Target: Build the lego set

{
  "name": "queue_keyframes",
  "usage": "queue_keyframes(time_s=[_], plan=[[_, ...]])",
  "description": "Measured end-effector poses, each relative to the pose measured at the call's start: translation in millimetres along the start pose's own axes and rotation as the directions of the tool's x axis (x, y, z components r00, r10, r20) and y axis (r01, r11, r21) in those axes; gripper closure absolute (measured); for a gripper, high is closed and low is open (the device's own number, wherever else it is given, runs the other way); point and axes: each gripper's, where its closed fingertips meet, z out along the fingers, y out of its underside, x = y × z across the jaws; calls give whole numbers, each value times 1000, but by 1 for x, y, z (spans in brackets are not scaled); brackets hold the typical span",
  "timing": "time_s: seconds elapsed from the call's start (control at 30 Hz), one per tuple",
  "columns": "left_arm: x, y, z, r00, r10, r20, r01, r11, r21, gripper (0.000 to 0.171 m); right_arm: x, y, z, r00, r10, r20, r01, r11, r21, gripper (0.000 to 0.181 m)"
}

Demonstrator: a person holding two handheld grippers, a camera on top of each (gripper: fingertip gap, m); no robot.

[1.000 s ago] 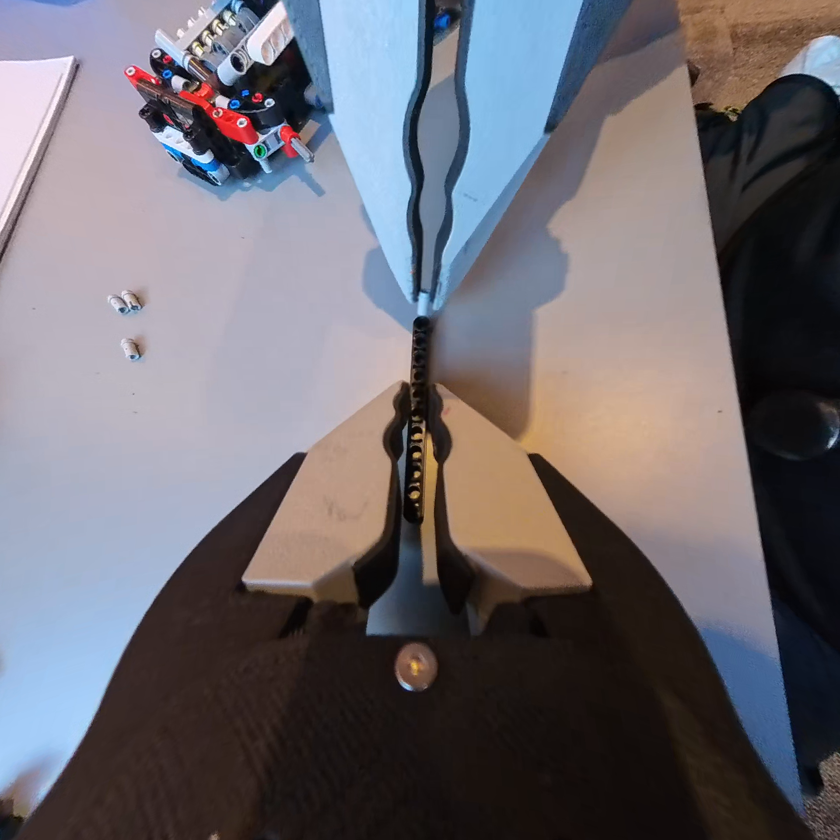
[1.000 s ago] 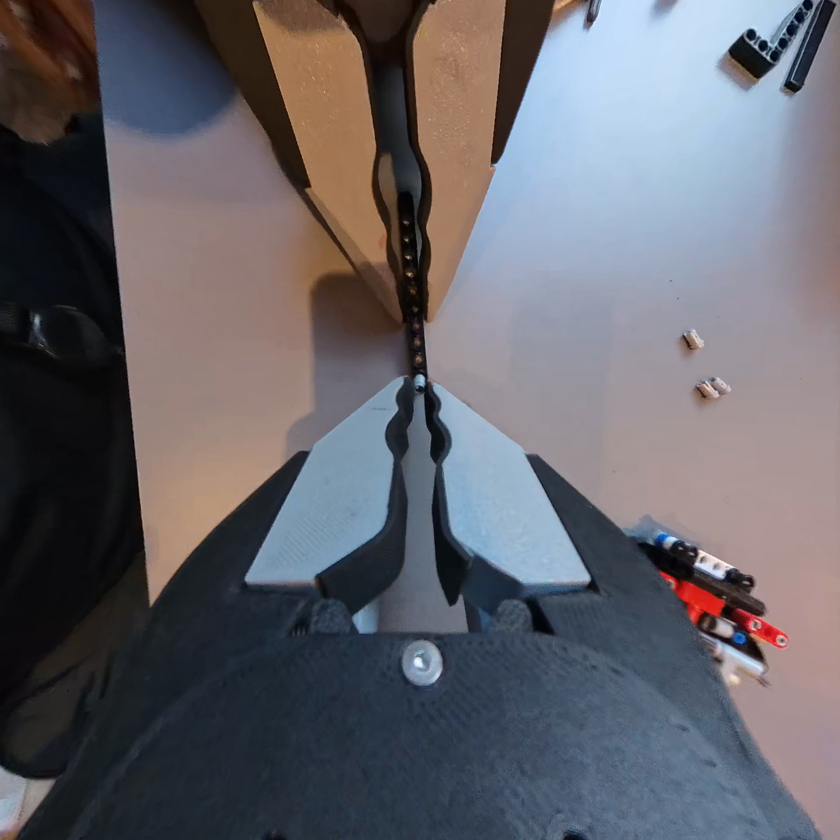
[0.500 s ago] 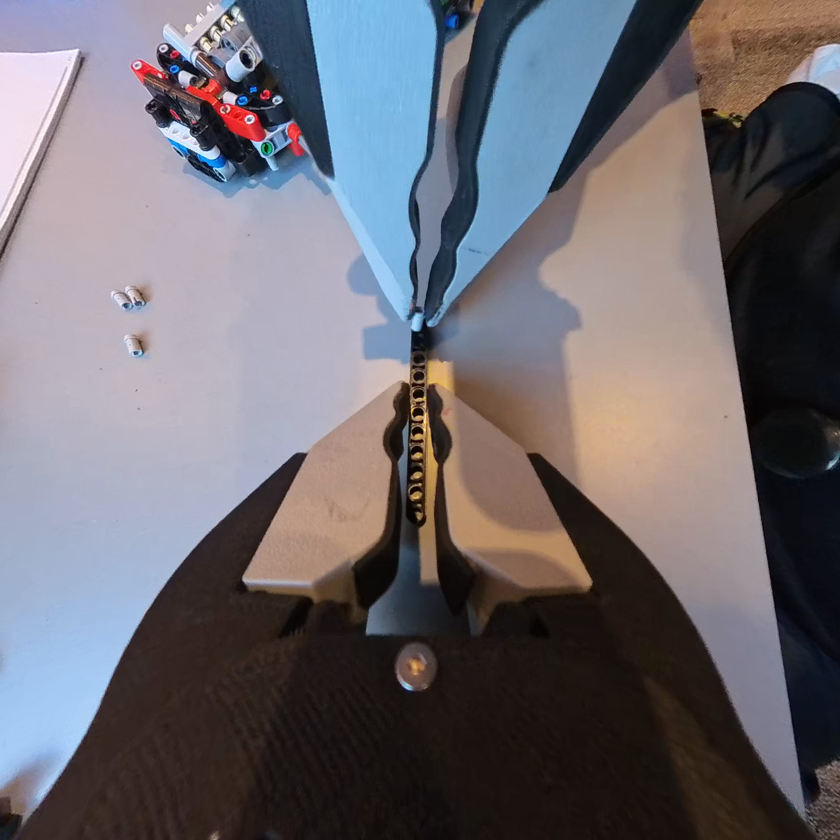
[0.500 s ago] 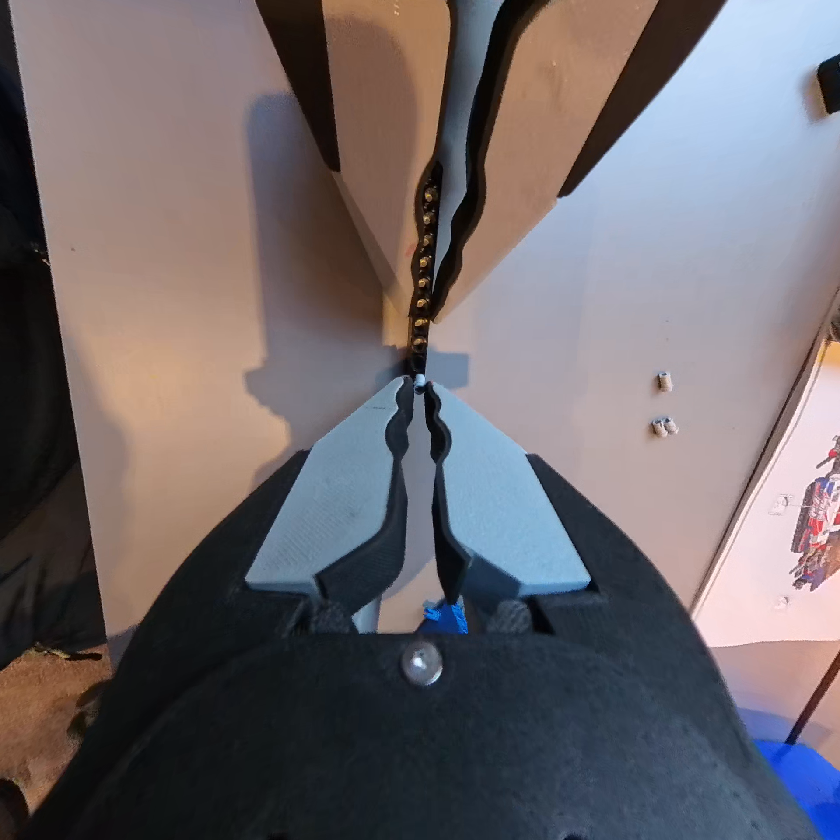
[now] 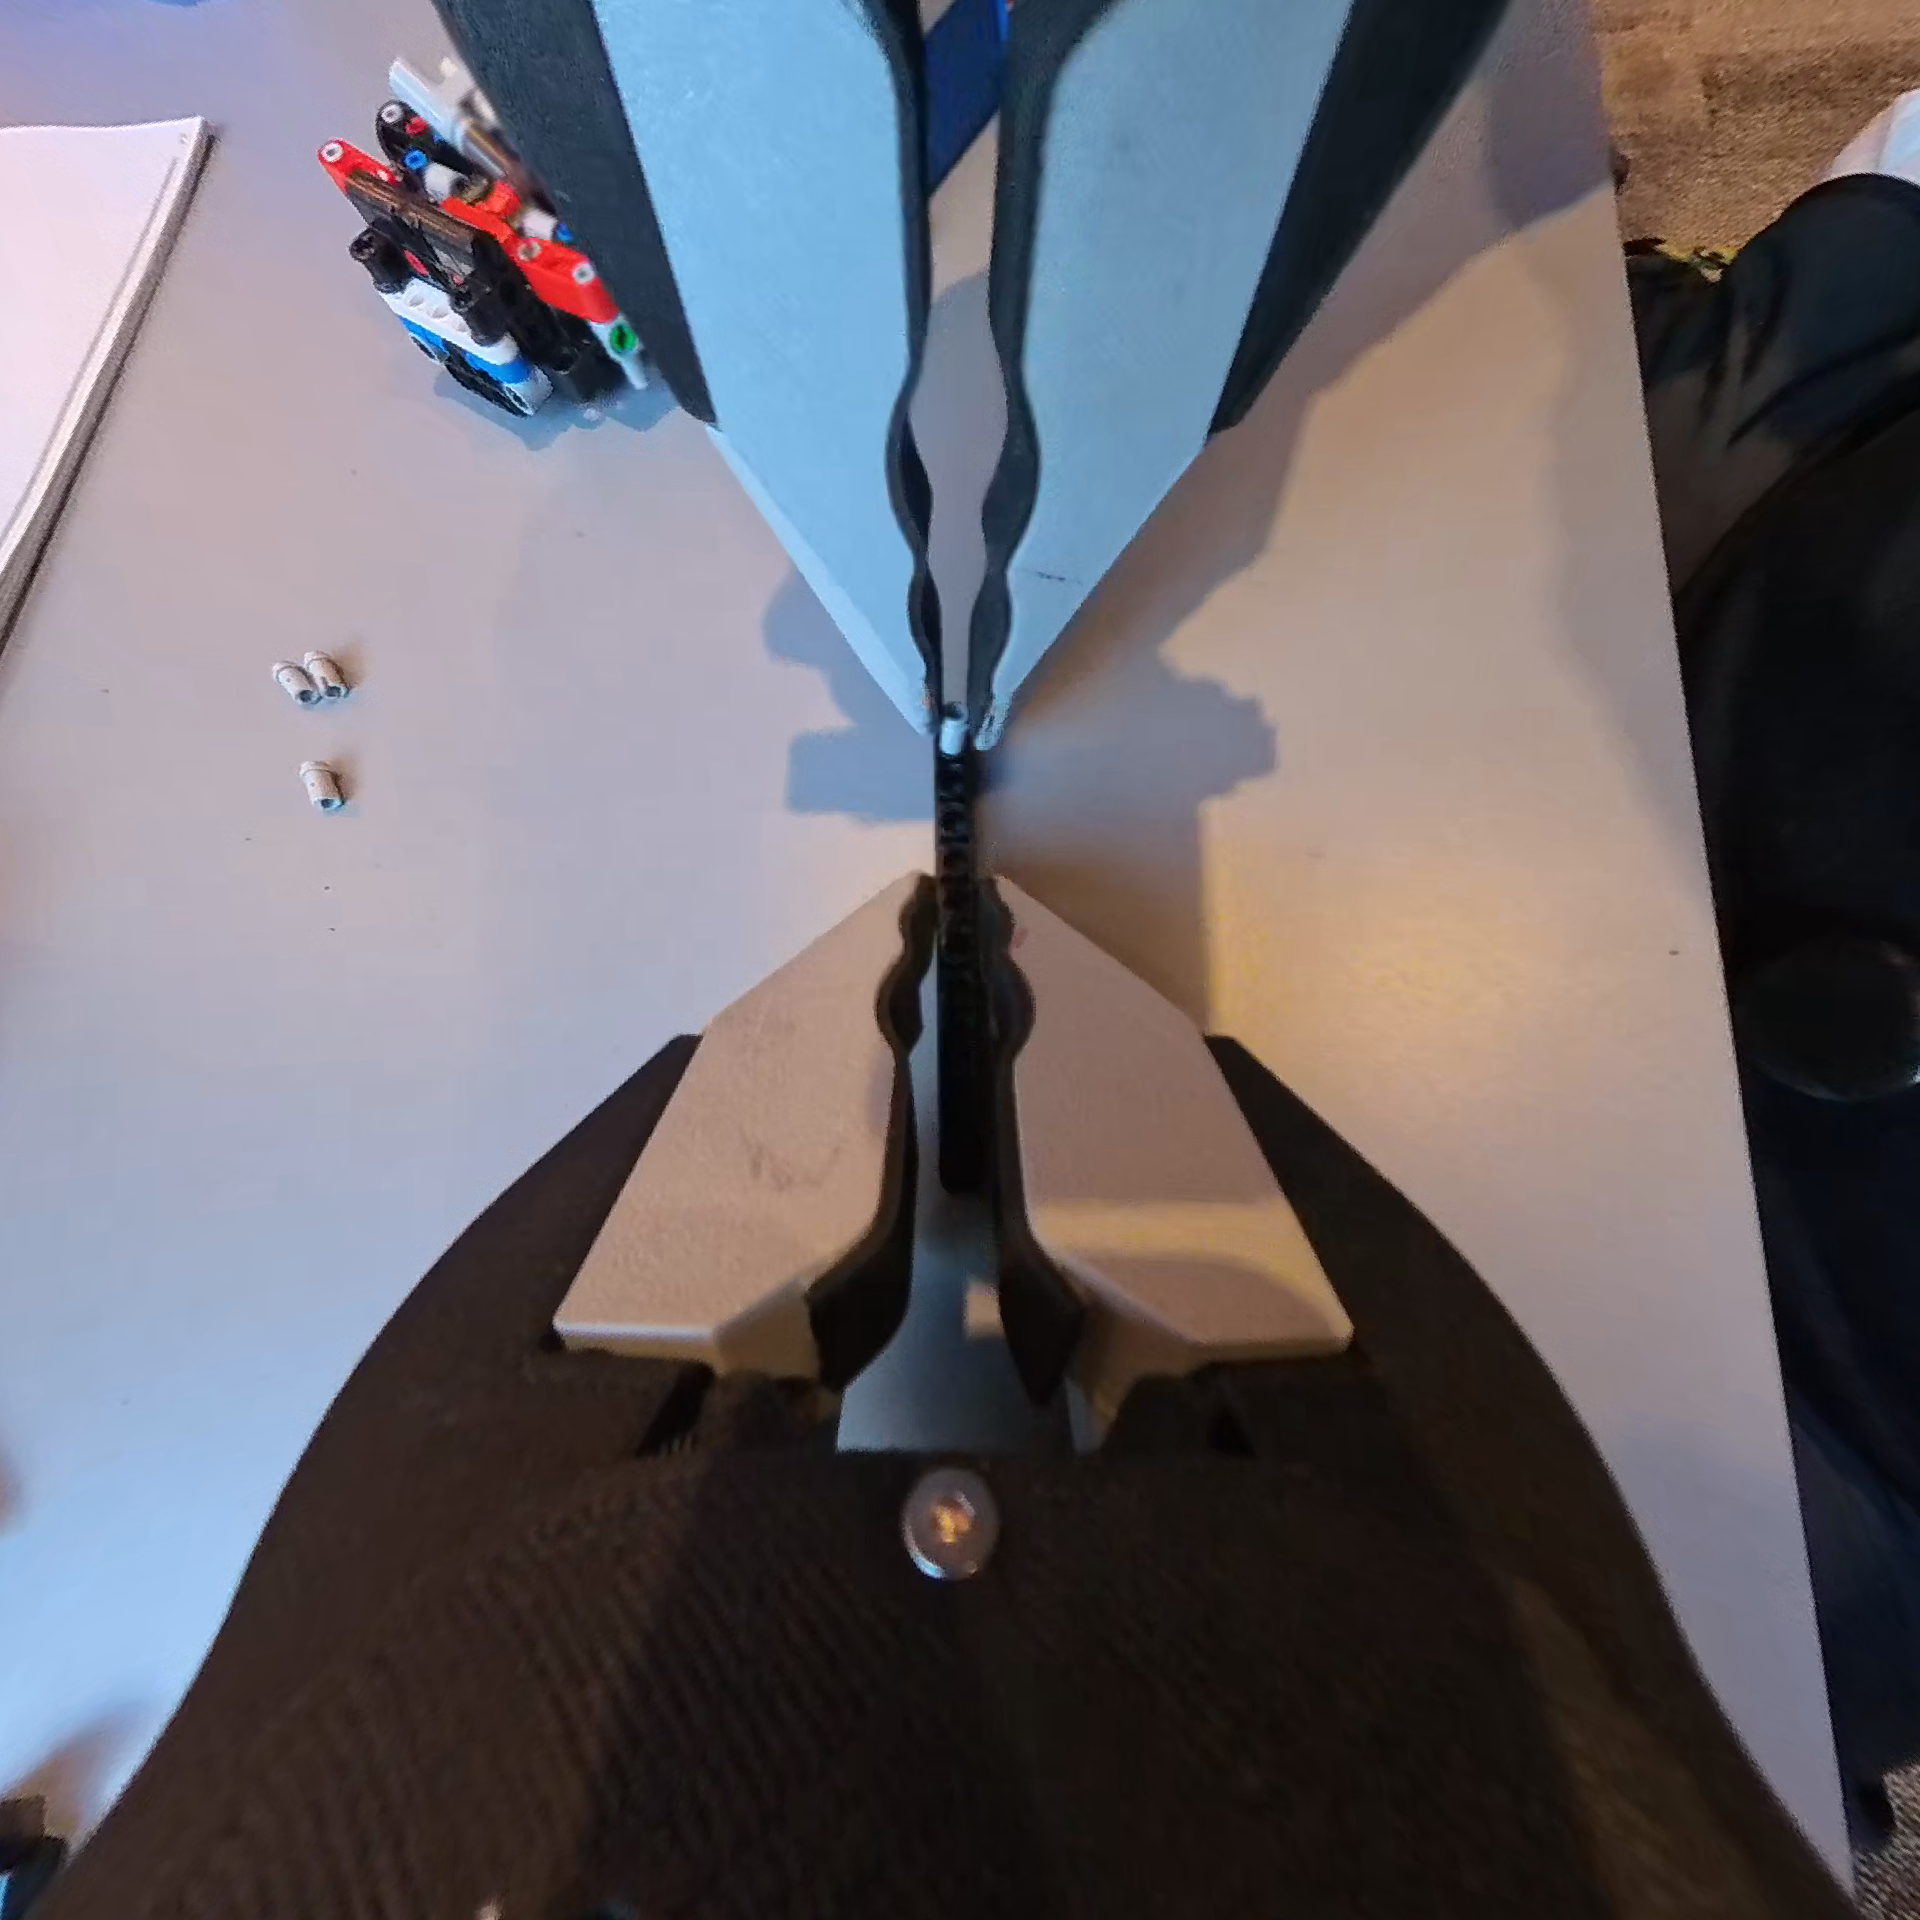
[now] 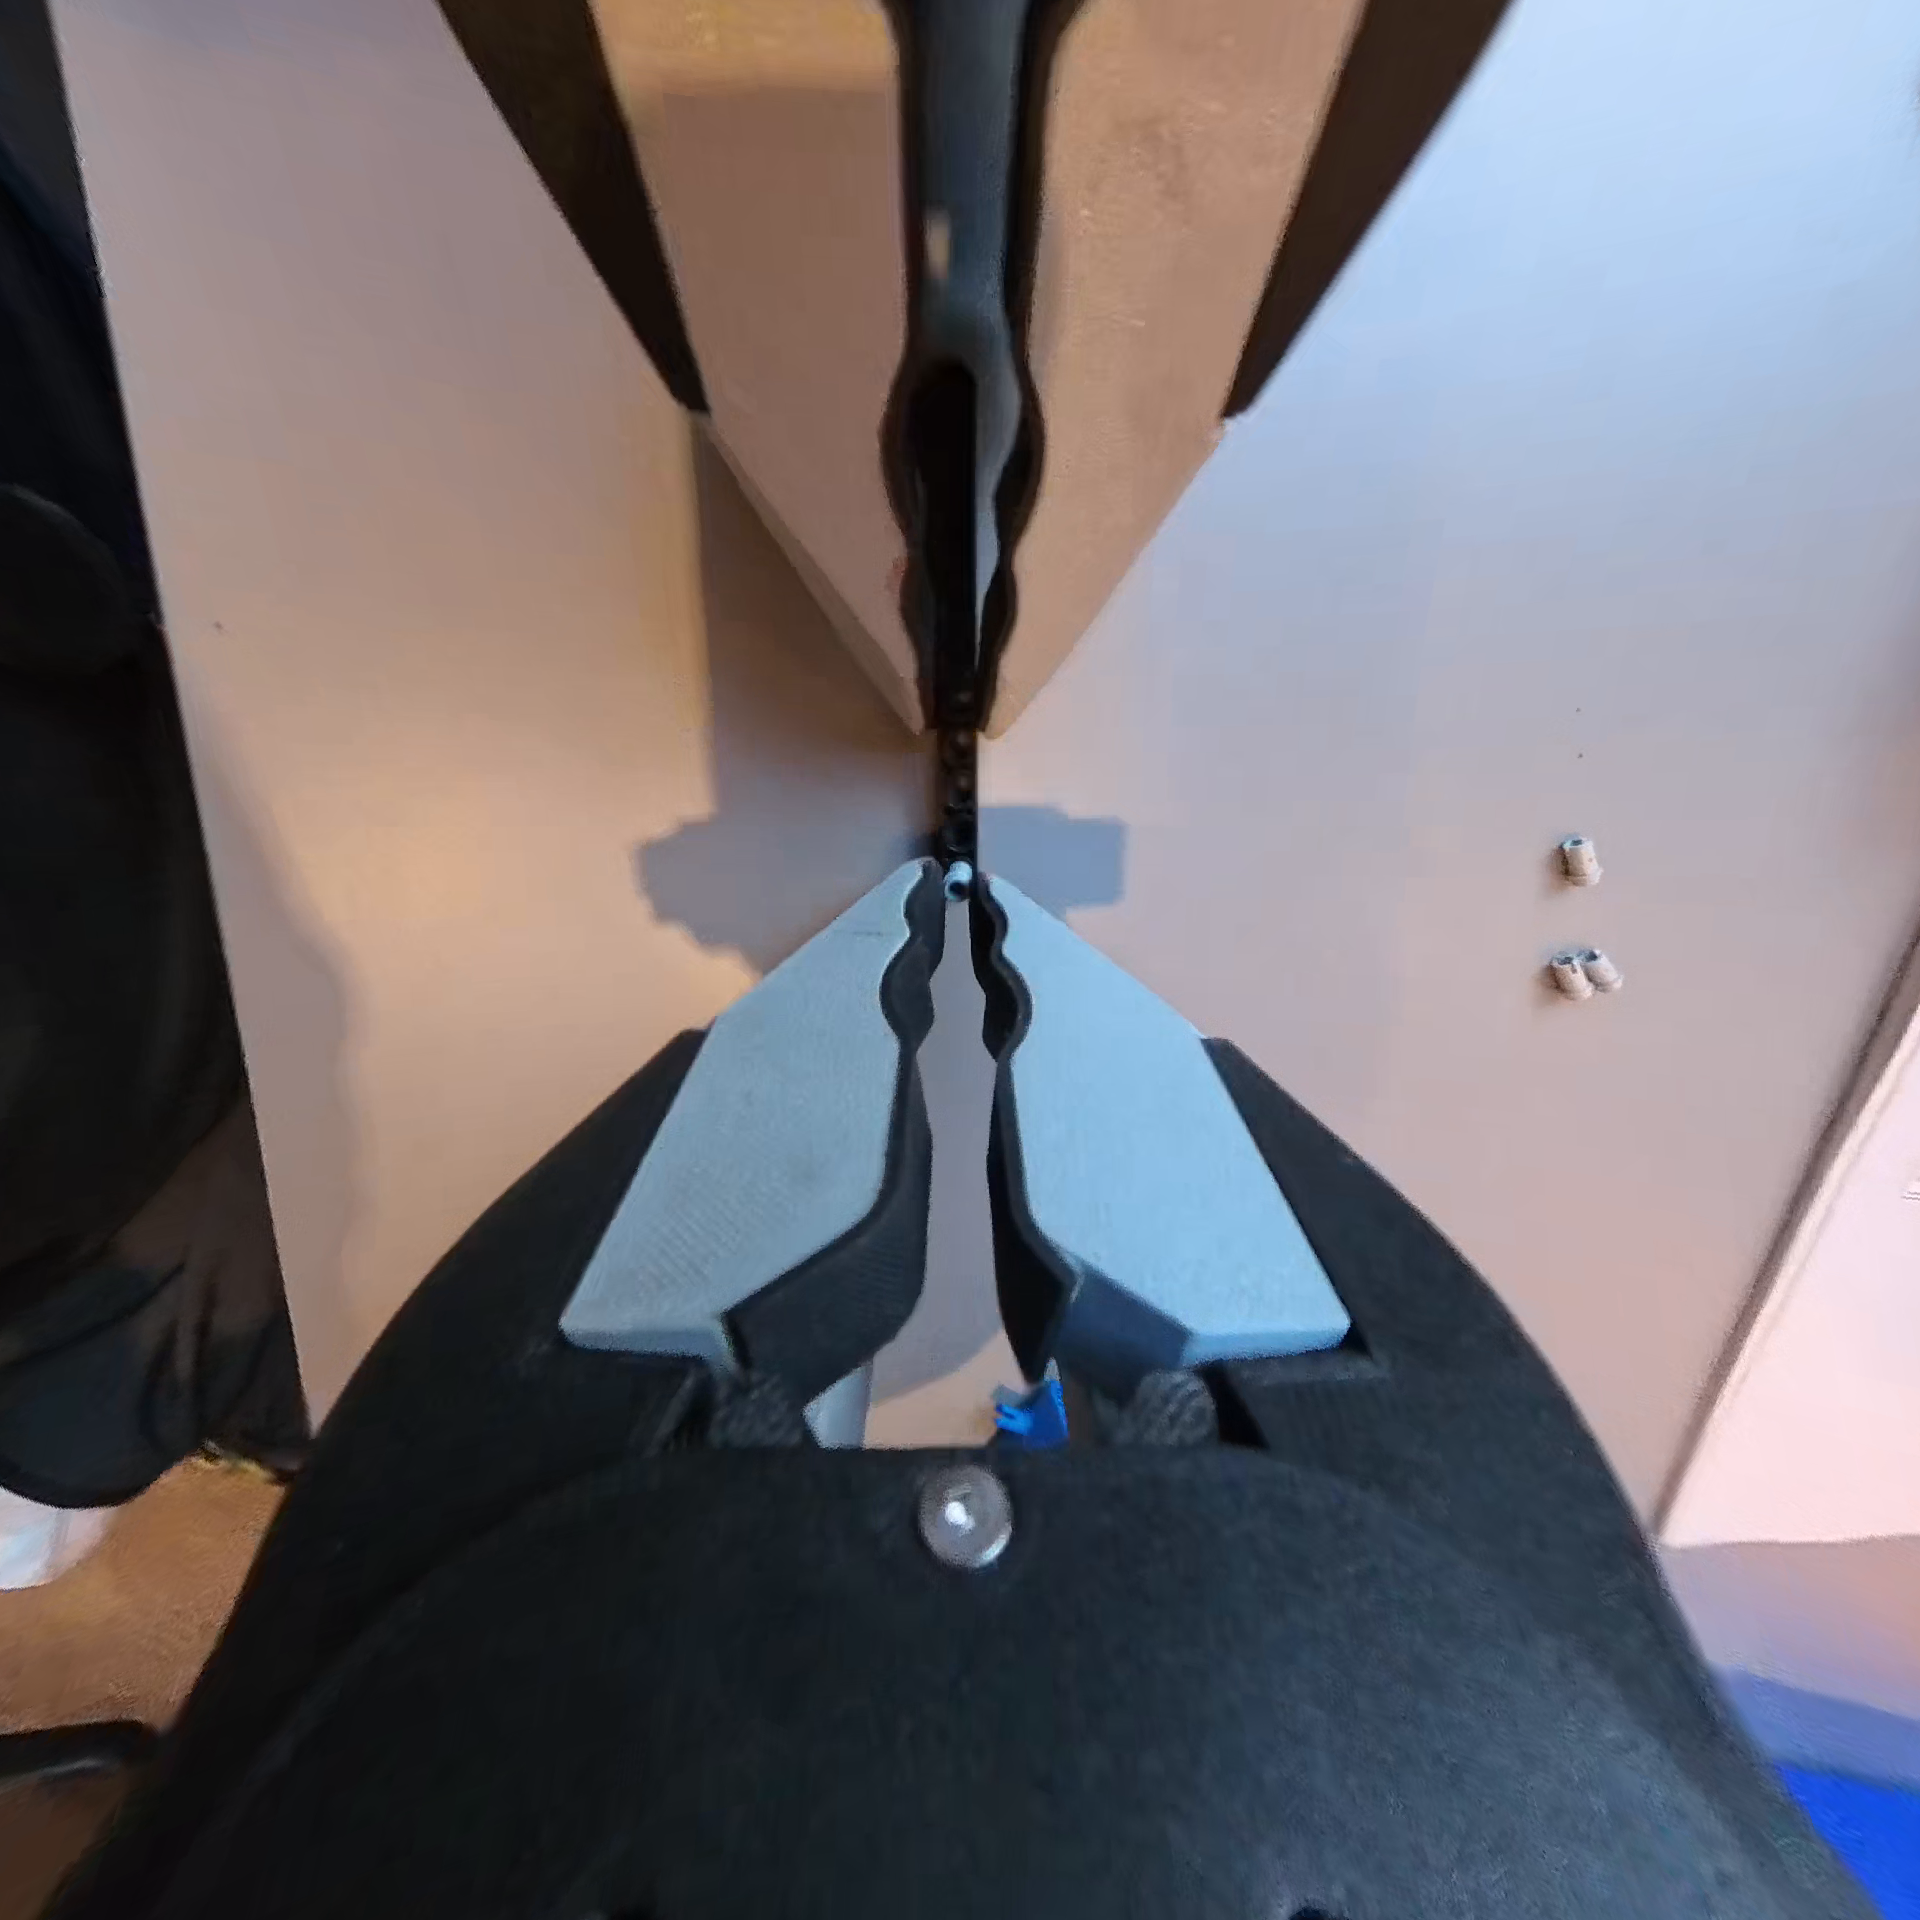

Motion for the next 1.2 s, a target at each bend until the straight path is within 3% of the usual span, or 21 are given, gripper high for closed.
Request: queue_keyframes(time_s=[0.03, 0.23, 0.67, 1.2], plan=[[0, 0, 0, 1000, -1, 3, 1, 1000, -1, 166, 0, -1, 0, 999, 38, 23, -39, 999, 26, 178], [-1, 0, 0, 1000, 11, 19, -11, 1000, -1, 166, 3, -4, 0, 960, 243, 135, -261, 957, 130, 178], [-2, 0, 0, 1000, 8, 24, -8, 1000, -2, 166, 4, -2, 0, 997, 81, 8, -81, 981, 174, 179], [-3, 0, 0, 1000, 5, 30, -5, 1000, -3, 166, 5, 0, 2, 997, 35, 64, -42, 993, 107, 178]])
